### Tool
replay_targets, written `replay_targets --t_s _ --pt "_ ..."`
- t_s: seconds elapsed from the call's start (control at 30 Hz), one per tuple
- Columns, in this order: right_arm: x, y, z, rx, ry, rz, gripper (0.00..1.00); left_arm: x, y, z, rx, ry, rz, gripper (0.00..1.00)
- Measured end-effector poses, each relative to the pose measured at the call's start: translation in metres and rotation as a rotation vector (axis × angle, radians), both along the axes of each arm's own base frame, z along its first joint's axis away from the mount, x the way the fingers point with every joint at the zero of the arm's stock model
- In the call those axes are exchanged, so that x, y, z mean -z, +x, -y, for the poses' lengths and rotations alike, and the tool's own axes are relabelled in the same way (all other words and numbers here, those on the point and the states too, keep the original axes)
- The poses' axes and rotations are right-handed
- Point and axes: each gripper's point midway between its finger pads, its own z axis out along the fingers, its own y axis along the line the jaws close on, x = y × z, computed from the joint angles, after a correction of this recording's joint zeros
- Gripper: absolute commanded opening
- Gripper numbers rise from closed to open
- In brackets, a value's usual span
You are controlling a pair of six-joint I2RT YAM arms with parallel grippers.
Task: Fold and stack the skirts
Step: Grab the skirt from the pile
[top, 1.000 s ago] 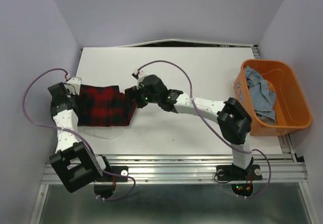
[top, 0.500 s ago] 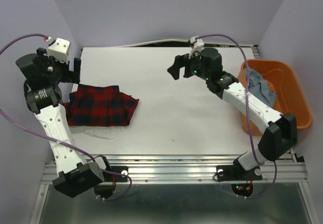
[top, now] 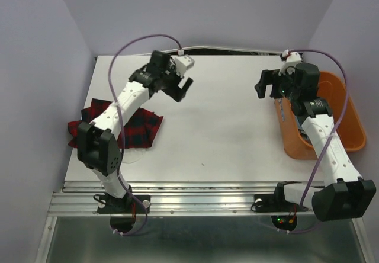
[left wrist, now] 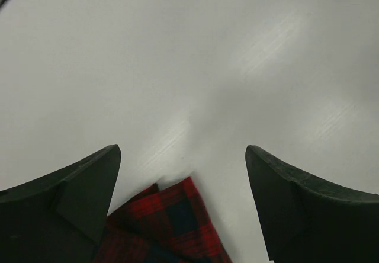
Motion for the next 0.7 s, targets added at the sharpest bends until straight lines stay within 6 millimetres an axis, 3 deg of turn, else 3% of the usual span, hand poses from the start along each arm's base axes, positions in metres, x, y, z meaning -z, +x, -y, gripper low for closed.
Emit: replay_targets --t_s 0.03,0.07,0.1,0.2,0.27,0.33,0.47,0.5,0.53,0.7 --pt "0.012 -0.004 0.002 -0.002 -0.005 -0.032 1.0 0.017 -0.005 0.011 0.021 0.01 -0.035 0.99" --pt "0.032 -0.012 0.007 0.002 -0.012 -0.093 1.0 0.052 -0.022 0.028 0.065 0.038 -0.117 0.99" --pt "0.048 -0.018 0.01 0.0 -0.021 -0.146 1.0 0.072 -0.034 0.036 0.09 0.055 -0.165 0.99" --pt "0.078 -0.034 0.028 0.016 -0.062 -0.266 1.0 0.102 -0.06 0.045 0.125 0.074 -0.247 0.99" --pt "0.078 -0.037 0.043 0.028 -0.079 -0.3 1.0 0.106 -0.064 0.047 0.127 0.065 -0.257 0.99" --pt "0.065 -0.031 0.067 0.064 -0.071 -0.31 1.0 0.106 -0.063 0.046 0.118 0.048 -0.245 0.99" --pt "0.023 -0.001 0.13 0.14 -0.06 -0.263 1.0 0.096 -0.069 0.038 0.111 0.029 -0.214 0.99" --pt "0.013 0.009 0.159 0.178 -0.064 -0.242 1.0 0.092 -0.071 0.037 0.111 0.024 -0.205 0.99" --pt "0.008 0.013 0.176 0.197 -0.063 -0.239 1.0 0.089 -0.071 0.037 0.111 0.019 -0.196 0.99" --pt "0.019 0.022 0.225 0.233 -0.047 -0.317 1.0 0.072 -0.069 0.04 0.119 -0.011 -0.149 0.99"
